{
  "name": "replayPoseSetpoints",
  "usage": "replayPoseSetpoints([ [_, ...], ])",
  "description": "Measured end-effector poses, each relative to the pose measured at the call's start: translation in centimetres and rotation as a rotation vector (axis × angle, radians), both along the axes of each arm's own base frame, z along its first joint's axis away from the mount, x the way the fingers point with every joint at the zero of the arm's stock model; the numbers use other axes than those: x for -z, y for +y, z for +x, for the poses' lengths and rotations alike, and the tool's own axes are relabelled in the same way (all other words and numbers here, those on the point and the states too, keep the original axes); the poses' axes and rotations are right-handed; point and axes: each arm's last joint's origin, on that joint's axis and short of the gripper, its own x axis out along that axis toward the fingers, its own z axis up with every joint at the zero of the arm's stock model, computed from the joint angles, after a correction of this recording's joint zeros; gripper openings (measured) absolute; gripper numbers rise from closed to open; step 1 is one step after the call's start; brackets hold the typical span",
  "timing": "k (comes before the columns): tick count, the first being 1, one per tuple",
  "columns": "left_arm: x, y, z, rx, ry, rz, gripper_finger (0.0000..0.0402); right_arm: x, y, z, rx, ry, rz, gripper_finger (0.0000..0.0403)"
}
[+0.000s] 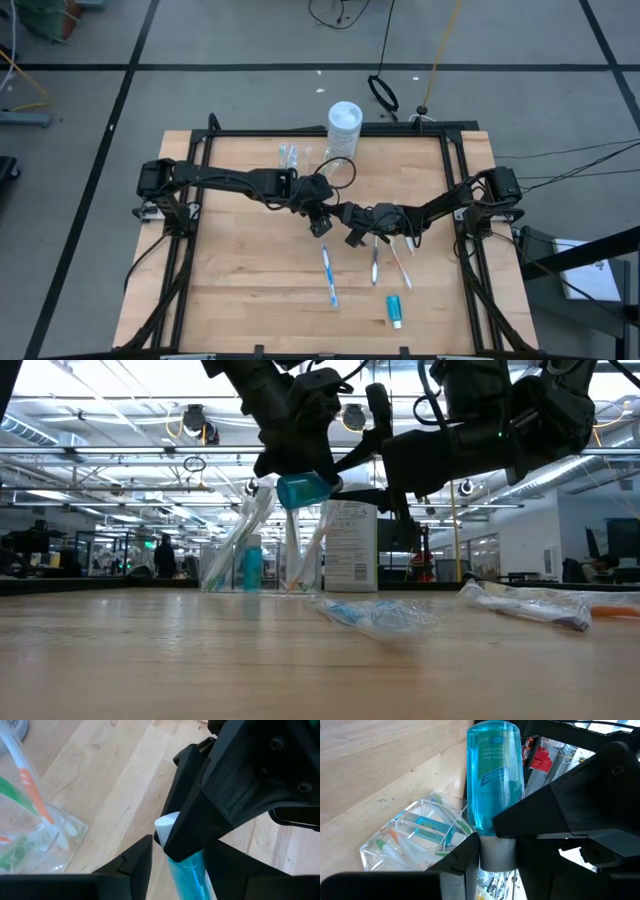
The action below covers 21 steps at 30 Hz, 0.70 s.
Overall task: Pick & Place toothbrushing station
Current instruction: Put the blue mouthwash into the transparent organizer
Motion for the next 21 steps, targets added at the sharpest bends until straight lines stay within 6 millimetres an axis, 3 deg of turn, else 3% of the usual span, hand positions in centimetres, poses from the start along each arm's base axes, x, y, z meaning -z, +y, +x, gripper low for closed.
replayPoseSetpoints([
  [8, 0.2, -0.01, 0.1, 0.003, 0.004, -0.003, 0.0113, 0.04, -0.12, -0.02, 0.01, -0.006, 0.025, 0.0107],
  [16, 0.22, 0.02, 0.08, 0.025, 0.008, 0.013, 0.0125, 0.01, -0.35, 0.0, 0.015, -0.01, 0.025, 0.0107],
  [21, 0.22, 0.22, 0.07, 0.024, 0.009, 0.012, 0.0102, 0.01, -0.37, -0.01, 0.022, -0.018, 0.052, 0.0113],
])
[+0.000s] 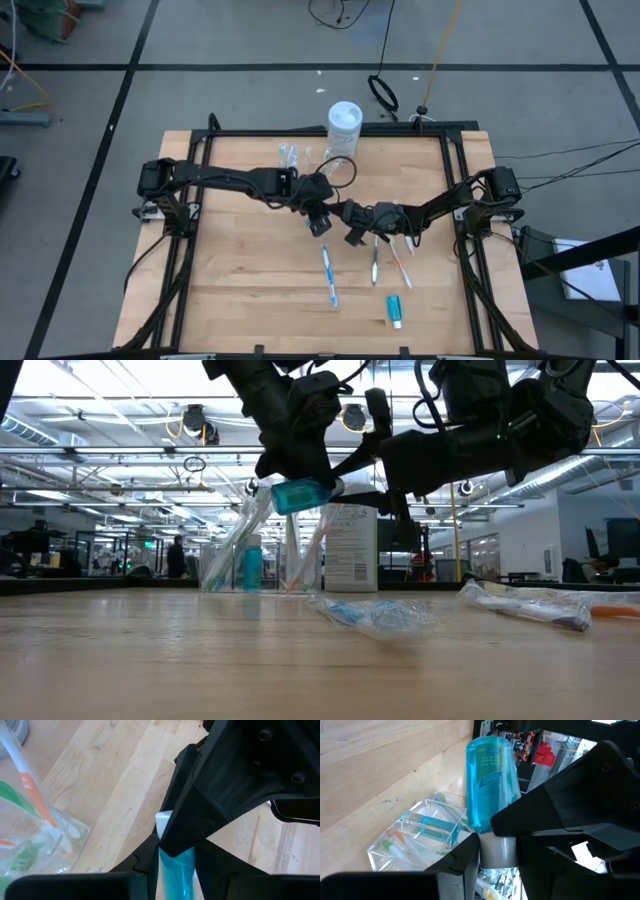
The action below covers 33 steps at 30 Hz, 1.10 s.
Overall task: Pick & Place toothbrushing station
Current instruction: Put the blue mouthwash into the transparent organizer
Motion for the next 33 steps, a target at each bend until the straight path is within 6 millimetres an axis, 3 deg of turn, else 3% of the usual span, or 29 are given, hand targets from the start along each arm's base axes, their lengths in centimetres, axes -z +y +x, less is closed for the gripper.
replayPoseSetpoints([
  [15, 0.0, 0.8, 0.0, 0.005, 0.002, 0.009, 0.0089, -0.4, -1.2, -0.1, 0.158, -0.053, 0.028, 0.0168],
  [25, 0.1, 0.9, -0.1, 0.017, 0.01, 0.065, 0.0089, -0.5, -2.0, -0.1, 0.235, -0.084, 0.065, 0.0178],
  [33, 0.0, 0.6, 0.0, 0.317, 0.023, 0.285, 0.0088, -0.5, -3.9, -0.5, 0.484, -0.085, 0.035, 0.0176],
])
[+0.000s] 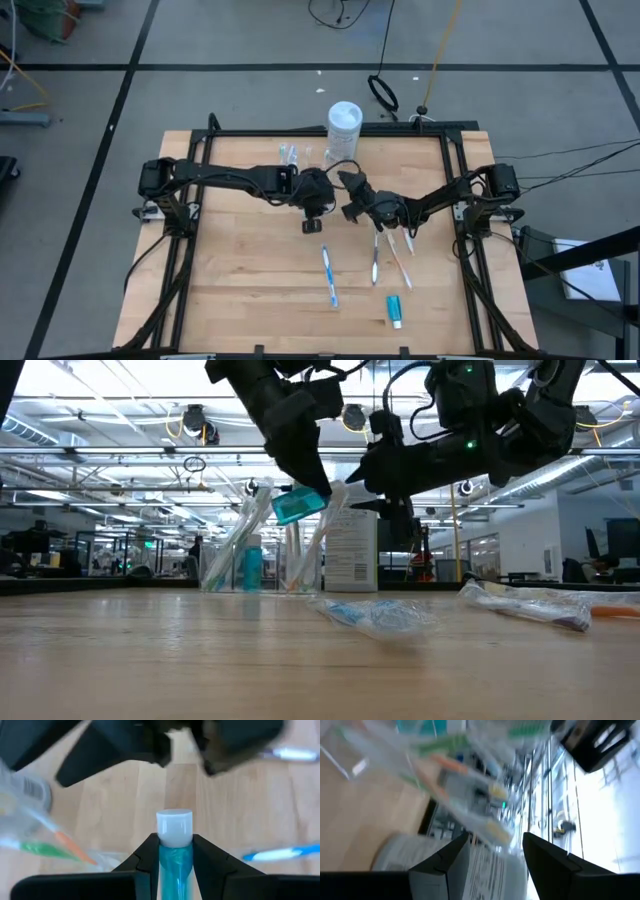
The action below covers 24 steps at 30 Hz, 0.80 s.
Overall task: Pick & Place toothbrushing station
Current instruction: Put the blue mouthwash into the transparent organizer
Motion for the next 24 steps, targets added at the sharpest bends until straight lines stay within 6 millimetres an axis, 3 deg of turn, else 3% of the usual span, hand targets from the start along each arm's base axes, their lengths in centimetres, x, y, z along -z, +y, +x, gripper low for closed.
replayPoseSetpoints([
  [6, 0.0, -0.6, 0.0, 0.17, 0.015, 0.115, 0.0088, 0.2, -1.3, -0.2, 0.072, 0.008, 0.011, 0.0176],
  [10, -0.3, -0.7, 0.4, 0.159, -0.036, 0.063, 0.0088, 0.7, -1.4, -0.5, 0.069, 0.042, 0.014, 0.0176],
  [13, -0.5, -2.0, 0.7, 0.219, -0.08, 0.017, 0.0088, 1.1, -1.4, -0.8, 0.066, 0.083, -0.012, 0.0176],
  [19, -1.3, -5.2, 1.4, 0.283, -0.19, 0.102, 0.0088, 1.2, -1.3, -0.9, 0.065, 0.093, -0.019, 0.0176],
  [24, -3.8, -7.4, 0.5, 0.209, -0.29, 0.238, 0.0088, 1.2, -1.3, -0.9, 0.065, 0.091, -0.017, 0.0176],
])
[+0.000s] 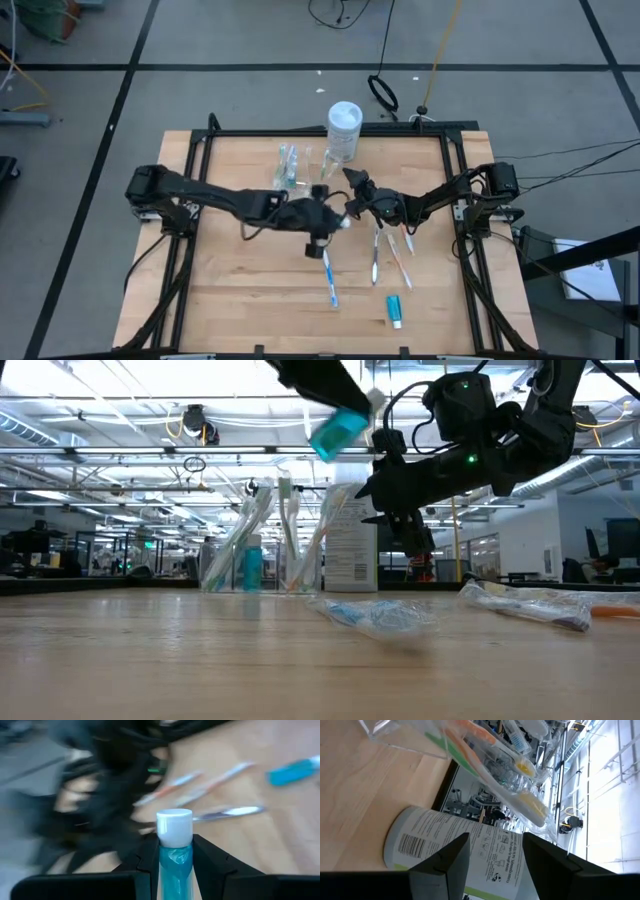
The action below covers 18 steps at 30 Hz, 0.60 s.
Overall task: Pick & Place toothbrushing station
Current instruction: Put the blue mouthwash into the transparent organizer
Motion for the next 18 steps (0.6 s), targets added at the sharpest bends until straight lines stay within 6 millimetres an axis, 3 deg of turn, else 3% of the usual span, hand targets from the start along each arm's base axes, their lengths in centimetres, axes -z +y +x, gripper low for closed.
replayPoseSetpoints([
  [6, -4.1, -0.1, -4.2, -0.265, -0.034, 0.171, 0.0088, 0.0, 0.0, 0.0, 0.0, -0.001, 0.002, 0.0176],
  [11, -6.0, 1.0, -7.5, -0.487, -0.046, 0.157, 0.0088, 0.0, 0.0, 0.0, 0.0, -0.001, 0.002, 0.0176],
  [14, -4.9, 1.6, -8.8, -0.591, 0.031, 0.081, 0.0088, 0.0, 0.0, 0.0, 0.0, -0.001, 0.002, 0.0176],
  [18, -1.2, 2.1, -9.9, -0.71, 0.142, 0.077, 0.0088, 0.0, 0.0, 0.0, -0.002, -0.002, 0.003, 0.0176],
])
